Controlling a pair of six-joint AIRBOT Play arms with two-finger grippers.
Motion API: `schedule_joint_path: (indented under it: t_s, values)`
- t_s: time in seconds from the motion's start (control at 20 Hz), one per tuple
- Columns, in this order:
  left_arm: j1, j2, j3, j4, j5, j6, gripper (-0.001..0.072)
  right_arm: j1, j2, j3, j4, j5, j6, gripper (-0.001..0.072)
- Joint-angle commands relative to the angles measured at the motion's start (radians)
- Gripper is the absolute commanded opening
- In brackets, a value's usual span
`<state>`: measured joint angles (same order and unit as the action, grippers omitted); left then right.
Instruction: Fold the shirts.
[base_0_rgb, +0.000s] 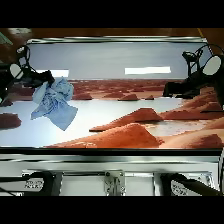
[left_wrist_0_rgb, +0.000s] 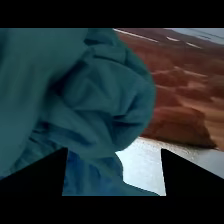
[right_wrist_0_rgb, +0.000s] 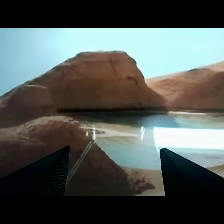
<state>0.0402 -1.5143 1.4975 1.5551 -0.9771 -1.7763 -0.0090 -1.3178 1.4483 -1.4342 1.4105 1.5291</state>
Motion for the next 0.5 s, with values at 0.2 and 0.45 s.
schedule_joint_path:
  t_s: [0.2, 0.45]
  values:
    - [0.121, -0.389, 0.28, 0.016, -0.26, 0.01, 0.072, 0.001, -0.001, 0.0, 0.016, -0.003, 0.0, 0.0685]
    - [0.101, -0.457, 0.28, 0.007, -0.206, 0.01, 0.0171, 0.0, -0.001, 0.0, 0.044, 0.012, 0.0, 0.0685]
